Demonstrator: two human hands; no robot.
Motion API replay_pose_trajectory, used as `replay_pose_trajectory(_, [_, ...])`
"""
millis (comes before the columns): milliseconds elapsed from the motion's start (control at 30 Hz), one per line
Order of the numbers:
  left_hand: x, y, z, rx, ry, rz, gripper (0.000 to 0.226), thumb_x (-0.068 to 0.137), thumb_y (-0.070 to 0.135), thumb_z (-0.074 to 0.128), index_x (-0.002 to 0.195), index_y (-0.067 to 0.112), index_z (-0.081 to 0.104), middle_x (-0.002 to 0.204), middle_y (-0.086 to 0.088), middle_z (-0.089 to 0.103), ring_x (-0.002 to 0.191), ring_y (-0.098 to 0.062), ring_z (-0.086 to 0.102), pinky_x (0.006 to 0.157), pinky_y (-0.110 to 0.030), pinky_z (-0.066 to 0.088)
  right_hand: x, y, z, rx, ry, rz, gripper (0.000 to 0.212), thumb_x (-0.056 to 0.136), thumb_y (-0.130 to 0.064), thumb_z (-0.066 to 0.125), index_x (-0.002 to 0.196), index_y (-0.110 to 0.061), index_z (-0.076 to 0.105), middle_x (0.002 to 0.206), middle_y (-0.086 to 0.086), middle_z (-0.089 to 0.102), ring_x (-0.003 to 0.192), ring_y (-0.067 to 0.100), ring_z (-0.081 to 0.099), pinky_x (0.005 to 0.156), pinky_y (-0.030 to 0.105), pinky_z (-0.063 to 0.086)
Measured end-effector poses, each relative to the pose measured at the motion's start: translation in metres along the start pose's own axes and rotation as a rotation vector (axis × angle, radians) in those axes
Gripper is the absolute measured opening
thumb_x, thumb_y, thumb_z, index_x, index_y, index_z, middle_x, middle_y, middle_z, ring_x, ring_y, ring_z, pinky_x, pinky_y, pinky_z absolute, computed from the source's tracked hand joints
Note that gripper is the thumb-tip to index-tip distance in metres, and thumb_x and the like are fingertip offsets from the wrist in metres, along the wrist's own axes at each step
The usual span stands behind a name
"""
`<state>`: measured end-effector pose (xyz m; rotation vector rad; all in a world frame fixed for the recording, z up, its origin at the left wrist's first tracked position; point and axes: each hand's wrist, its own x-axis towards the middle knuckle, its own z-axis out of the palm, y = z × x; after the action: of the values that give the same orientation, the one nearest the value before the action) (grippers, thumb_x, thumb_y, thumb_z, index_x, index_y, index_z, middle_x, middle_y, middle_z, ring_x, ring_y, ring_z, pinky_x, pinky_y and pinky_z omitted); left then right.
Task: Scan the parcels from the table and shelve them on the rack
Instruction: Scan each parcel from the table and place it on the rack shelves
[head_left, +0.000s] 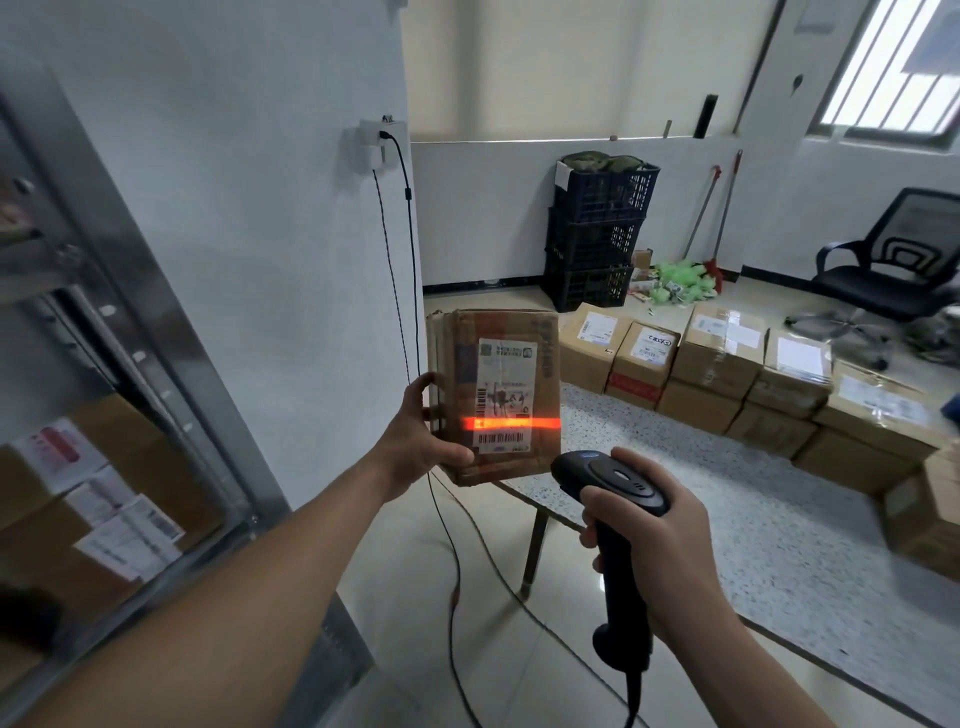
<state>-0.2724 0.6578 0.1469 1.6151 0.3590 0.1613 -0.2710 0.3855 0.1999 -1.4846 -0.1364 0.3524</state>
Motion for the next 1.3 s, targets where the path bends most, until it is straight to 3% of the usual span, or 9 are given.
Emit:
replay_pose_trajectory(133, [-0.005, 0.001, -0.003, -0.011, 0.003, 0.012, 0.11, 0.051, 0.007, 0.084, 0.144, 0.033, 0.03, 0.124, -0.006, 0.053, 0.115, -0.035, 0.06, 0.079, -0.034, 0.06, -0.006, 0.0, 0.001, -0.012, -0.008, 0.004, 0.061, 0.068, -0.004, 0.084, 0.123, -0.021, 0.063, 0.072, 0.018, 0.07, 0.056, 0.03, 0.063, 0.05, 0.037, 0.047])
replay_pose_trajectory(233, [-0.008, 0.001, -0.005, -0.026, 0.006, 0.022, 0.109, 0.051, 0.007, 0.084, 0.143, 0.034, 0.031, 0.123, -0.005, 0.053, 0.115, -0.034, 0.059, 0.075, -0.029, 0.06, -0.01, 0.0, 0.003, -0.018, -0.01, 0.001, 0.066, 0.058, -0.016, 0.079, 0.121, -0.024, 0.063, 0.073, 0.019, 0.071, 0.056, 0.03, 0.064, 0.05, 0.036, 0.048])
replay_pose_trajectory(433, [-0.014, 0.0, -0.009, -0.028, 0.016, 0.036, 0.11, 0.051, 0.008, 0.085, 0.143, 0.035, 0.031, 0.125, -0.005, 0.054, 0.117, -0.034, 0.059, 0.076, -0.03, 0.06, -0.019, -0.001, 0.005, -0.022, -0.02, -0.01, 0.062, 0.057, -0.017, 0.078, 0.117, -0.025, 0.065, 0.076, 0.018, 0.071, 0.056, 0.03, 0.063, 0.048, 0.034, 0.049])
replay_pose_trajectory(667, [-0.023, 0.004, -0.013, -0.059, 0.011, 0.043, 0.112, 0.05, 0.007, 0.084, 0.145, 0.032, 0.03, 0.126, -0.009, 0.053, 0.118, -0.038, 0.058, 0.088, -0.045, 0.06, -0.028, -0.001, 0.005, -0.044, -0.022, -0.022, 0.063, 0.056, -0.017, 0.078, 0.117, -0.025, 0.066, 0.078, 0.016, 0.073, 0.056, 0.03, 0.065, 0.047, 0.033, 0.049])
replay_pose_trajectory(867, [-0.031, 0.009, -0.013, -0.093, 0.023, 0.04, 0.11, 0.05, 0.002, 0.082, 0.142, 0.034, 0.031, 0.123, -0.01, 0.052, 0.116, -0.039, 0.059, 0.072, -0.034, 0.062, -0.036, -0.001, 0.003, -0.044, -0.023, -0.034, 0.066, 0.055, -0.017, 0.079, 0.12, -0.023, 0.065, 0.08, 0.018, 0.073, 0.055, 0.03, 0.064, 0.046, 0.034, 0.049])
replay_pose_trajectory(1000, [-0.036, 0.011, -0.013, -0.087, 0.031, 0.049, 0.109, 0.051, 0.001, 0.082, 0.141, 0.035, 0.031, 0.121, -0.009, 0.053, 0.113, -0.037, 0.06, 0.069, -0.031, 0.061, -0.041, -0.001, 0.002, -0.043, -0.024, -0.052, 0.065, 0.055, -0.017, 0.079, 0.119, -0.024, 0.066, 0.08, 0.016, 0.074, 0.056, 0.031, 0.065, 0.047, 0.035, 0.05])
replay_pose_trajectory(1133, [-0.04, 0.011, -0.014, -0.076, 0.037, 0.056, 0.105, 0.064, -0.014, 0.082, 0.142, 0.033, 0.03, 0.121, -0.008, 0.053, 0.116, -0.038, 0.059, 0.066, -0.027, 0.061, -0.045, -0.002, -0.001, -0.04, -0.023, -0.097, 0.062, 0.056, -0.018, 0.081, 0.115, -0.03, 0.066, 0.092, 0.011, 0.076, 0.064, 0.035, 0.071, 0.057, 0.04, 0.053])
replay_pose_trajectory(1300, [-0.055, 0.016, -0.018, -0.08, 0.062, 0.033, 0.107, 0.052, 0.002, 0.079, 0.141, 0.035, 0.031, 0.123, -0.008, 0.052, 0.111, -0.033, 0.06, 0.066, -0.026, 0.06, -0.045, 0.001, 0.0, -0.068, -0.038, -0.142, 0.074, 0.043, -0.038, 0.085, 0.114, -0.041, 0.067, 0.103, -0.004, 0.076, 0.083, 0.034, 0.075, 0.077, 0.049, 0.059])
